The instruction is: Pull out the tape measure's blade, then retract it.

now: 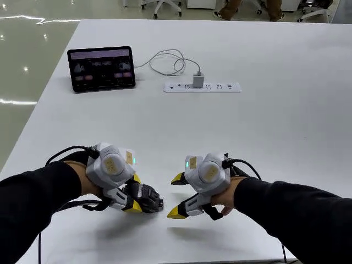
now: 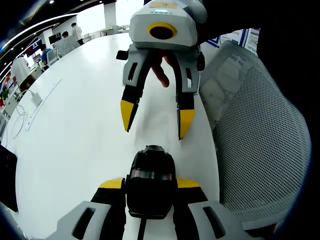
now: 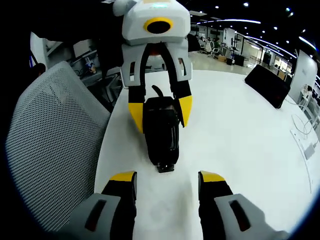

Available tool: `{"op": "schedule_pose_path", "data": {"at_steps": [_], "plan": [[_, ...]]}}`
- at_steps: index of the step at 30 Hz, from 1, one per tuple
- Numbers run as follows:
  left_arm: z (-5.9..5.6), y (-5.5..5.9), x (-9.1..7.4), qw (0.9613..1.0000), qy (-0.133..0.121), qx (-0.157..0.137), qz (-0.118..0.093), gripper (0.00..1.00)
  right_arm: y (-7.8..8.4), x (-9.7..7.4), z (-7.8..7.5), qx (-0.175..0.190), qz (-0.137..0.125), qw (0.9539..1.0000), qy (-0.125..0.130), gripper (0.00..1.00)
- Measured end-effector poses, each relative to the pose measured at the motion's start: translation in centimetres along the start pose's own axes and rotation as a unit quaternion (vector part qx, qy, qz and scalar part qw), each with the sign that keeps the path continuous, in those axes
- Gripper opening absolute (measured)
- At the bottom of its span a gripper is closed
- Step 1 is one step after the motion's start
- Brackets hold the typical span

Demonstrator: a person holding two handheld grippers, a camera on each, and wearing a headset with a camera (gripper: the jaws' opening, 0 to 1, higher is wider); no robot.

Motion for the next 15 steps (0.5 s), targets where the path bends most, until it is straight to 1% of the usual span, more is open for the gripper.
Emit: {"op": "schedule_pose_path", "data": {"at_steps": [5,8,11,14,15], "plan": [[0.0,0.0,0.0,1.0000,-0.001,-0.003,0.002,0.32,0.1,1.0,0.0,-0.004,0.007,1.0000,-0.005,0.37],[-0.1,0.1,0.0,1.0000,-0.003,-0.005,0.003,0.32,0.1,1.5,0.0,-0.013,0.010,0.9999,-0.003,0.31],[-0.1,0.1,0.0,1.0000,-0.004,-0.005,0.004,0.32,0.1,1.8,0.0,-0.012,0.012,0.9998,-0.006,0.29],[-0.1,0.1,0.0,1.0000,-0.003,-0.006,0.003,0.32,0.4,2.2,-0.2,-0.012,0.016,0.9998,-0.002,0.21],[-0.1,0.1,0.0,1.0000,-0.003,-0.007,0.003,0.32,0.6,2.4,-0.1,-0.011,0.020,0.9997,-0.004,0.20]]}}
Point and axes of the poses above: the centre of the closed fingertips' face, and the gripper's own axes: x roughly forward along the fingers, z roughly to its left, y roughly out of its underside, the point moved 4 cm from there along -x, roughly backward along the fingers, and after that the axes turned 4 degrees about -y, right-handed, at the moved point
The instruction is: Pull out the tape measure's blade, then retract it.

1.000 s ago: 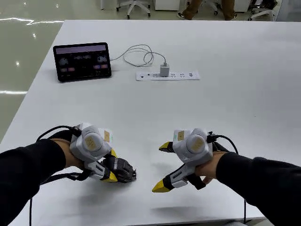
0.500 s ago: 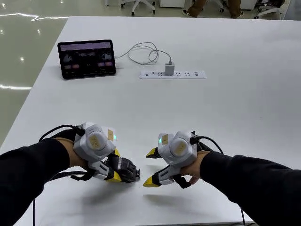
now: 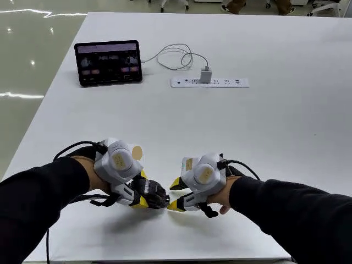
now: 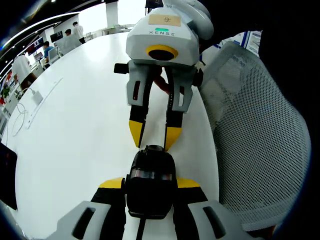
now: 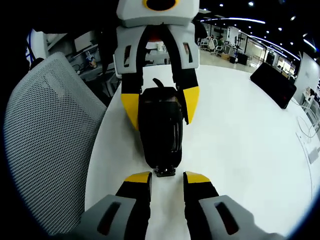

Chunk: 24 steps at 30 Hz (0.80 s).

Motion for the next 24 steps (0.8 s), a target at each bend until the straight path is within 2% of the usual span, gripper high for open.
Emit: {"op": "schedule_pose_path", "data": {"at_steps": [9,10,11,15,24], "plan": [[0.07,0.02,0.02,1.0000,0.001,-0.004,-0.005,0.32,-0.49,0.53,0.20,-0.027,0.002,0.9996,-0.009,0.14],[0.08,0.04,0.01,1.0000,0.002,-0.004,-0.004,0.32,-0.38,0.32,-0.01,-0.024,-0.001,0.9997,-0.005,0.12],[0.08,0.04,0.01,1.0000,0.002,-0.005,-0.004,0.32,-0.35,0.31,0.14,-0.015,-0.006,0.9998,-0.012,0.11],[0.08,0.06,0.03,1.0000,0.001,-0.003,-0.002,0.32,-0.35,0.37,0.15,-0.028,-0.011,0.9995,-0.012,0.10],[0.10,0.17,-0.01,0.9999,0.003,-0.008,-0.006,0.32,-0.17,0.27,0.04,-0.018,-0.012,0.9996,-0.020,0.08]]}}
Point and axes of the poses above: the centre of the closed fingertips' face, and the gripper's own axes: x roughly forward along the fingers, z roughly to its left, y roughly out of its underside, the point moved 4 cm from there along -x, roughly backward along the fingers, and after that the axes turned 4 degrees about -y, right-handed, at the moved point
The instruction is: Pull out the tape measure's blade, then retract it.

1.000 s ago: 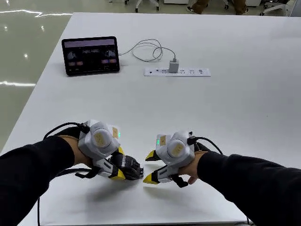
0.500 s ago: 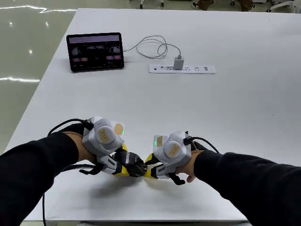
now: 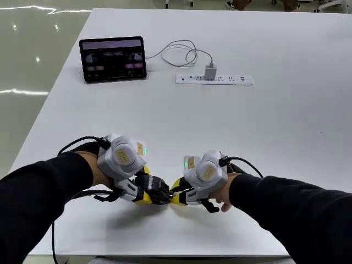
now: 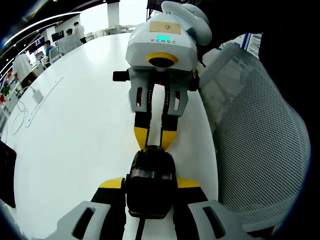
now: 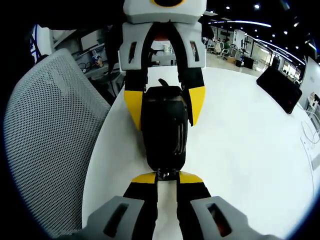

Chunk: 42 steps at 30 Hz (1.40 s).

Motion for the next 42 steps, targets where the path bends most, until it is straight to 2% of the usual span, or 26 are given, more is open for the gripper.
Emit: {"op": "schedule_pose_path", "data": {"at_steps": [4,17,30,33,36,38,42], "plan": [[0.0,0.0,-0.1,0.9999,-0.003,-0.006,-0.009,0.32,0.3,-0.3,0.0,0.006,-0.002,1.0000,0.000,0.08],[0.0,0.0,0.0,0.9999,-0.004,-0.008,-0.008,0.32,1.2,-1.1,0.1,0.012,0.006,0.9999,-0.002,0.08],[-0.1,-0.1,0.0,0.9999,-0.002,-0.008,-0.009,0.32,0.9,-0.7,0.2,-0.002,0.025,0.9997,-0.009,0.12],[-0.1,-0.1,0.0,0.9999,-0.002,-0.009,-0.009,0.32,0.1,-0.2,0.3,-0.001,0.014,0.9999,-0.007,0.12],[-0.1,-0.1,0.0,0.9999,-0.003,-0.010,-0.009,0.32,0.1,0.3,0.3,-0.018,0.023,0.9996,-0.005,0.12],[-0.1,0.0,-0.1,0.9999,-0.006,-0.010,-0.010,0.32,0.2,0.1,0.1,-0.007,0.018,0.9998,-0.007,0.11],[-0.1,0.0,-0.1,0.9998,-0.007,-0.013,-0.012,0.32,0.2,-0.1,0.1,-0.012,0.017,0.9998,-0.004,0.10]]}}
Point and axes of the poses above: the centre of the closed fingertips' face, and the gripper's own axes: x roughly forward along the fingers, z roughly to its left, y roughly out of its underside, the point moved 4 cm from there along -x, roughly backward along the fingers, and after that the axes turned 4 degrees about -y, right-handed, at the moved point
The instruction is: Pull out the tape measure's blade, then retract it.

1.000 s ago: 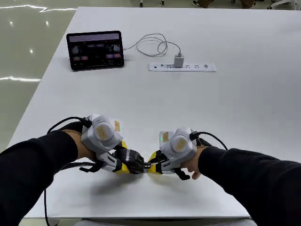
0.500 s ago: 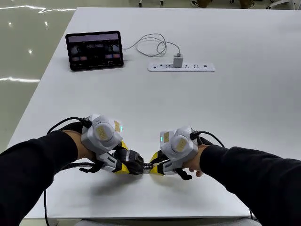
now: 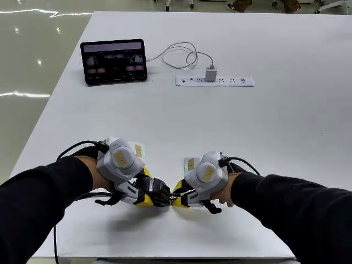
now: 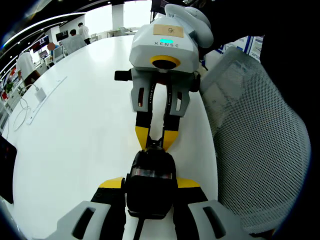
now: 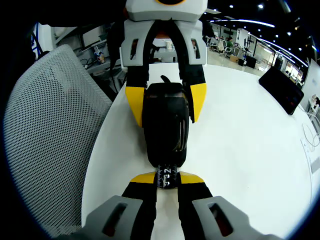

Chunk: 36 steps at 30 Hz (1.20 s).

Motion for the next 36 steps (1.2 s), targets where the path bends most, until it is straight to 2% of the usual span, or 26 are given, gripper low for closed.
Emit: {"op": "schedule_pose_path", "data": {"at_steps": [36], "plan": [[0.0,0.0,0.1,1.0000,-0.001,-0.002,0.001,0.32,2.5,-2.1,0.0,0.018,0.013,0.9997,0.003,0.10]]}}
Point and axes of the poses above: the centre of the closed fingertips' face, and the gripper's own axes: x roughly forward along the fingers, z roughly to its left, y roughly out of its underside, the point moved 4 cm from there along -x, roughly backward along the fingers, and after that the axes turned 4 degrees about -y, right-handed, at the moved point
